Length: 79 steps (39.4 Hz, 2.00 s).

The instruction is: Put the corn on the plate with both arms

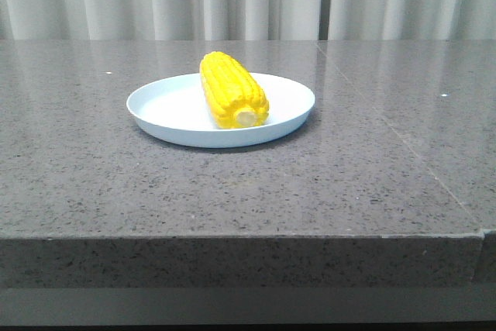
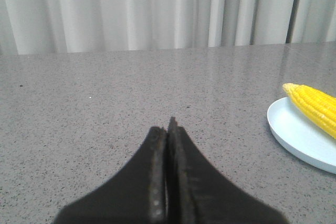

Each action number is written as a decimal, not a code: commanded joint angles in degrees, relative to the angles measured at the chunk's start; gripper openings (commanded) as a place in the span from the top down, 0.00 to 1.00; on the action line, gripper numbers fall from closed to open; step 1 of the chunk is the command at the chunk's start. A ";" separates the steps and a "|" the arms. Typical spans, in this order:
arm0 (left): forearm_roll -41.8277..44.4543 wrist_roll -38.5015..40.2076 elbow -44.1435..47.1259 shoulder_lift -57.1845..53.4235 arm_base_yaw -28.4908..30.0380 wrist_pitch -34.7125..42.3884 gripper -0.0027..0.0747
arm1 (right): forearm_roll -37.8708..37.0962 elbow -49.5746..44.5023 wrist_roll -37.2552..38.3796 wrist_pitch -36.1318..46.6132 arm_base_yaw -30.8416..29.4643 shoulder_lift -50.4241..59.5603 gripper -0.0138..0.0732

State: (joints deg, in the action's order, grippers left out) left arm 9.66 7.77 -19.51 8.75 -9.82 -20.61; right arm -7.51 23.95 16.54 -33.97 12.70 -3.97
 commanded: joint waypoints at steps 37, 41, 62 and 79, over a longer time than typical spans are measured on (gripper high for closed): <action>-11.26 -11.15 3.38 -6.22 5.79 9.06 0.99 | -1.13 1.36 -0.56 4.72 -0.47 -0.66 0.91; -11.26 -11.15 7.77 -9.07 7.76 11.44 0.99 | -1.13 1.36 -0.56 4.72 -0.47 -0.66 0.91; -11.26 -11.15 21.37 -10.09 10.51 14.06 0.99 | -1.13 1.36 -0.56 4.60 -0.47 -0.66 0.91; -11.26 -11.15 21.37 -10.09 10.51 13.97 0.99 | -1.13 1.36 -0.56 4.60 -0.47 -0.66 0.91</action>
State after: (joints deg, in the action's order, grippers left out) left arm -1.06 -3.21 0.58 -0.34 0.67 -11.64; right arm -7.51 23.95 16.51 -33.97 12.61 -3.97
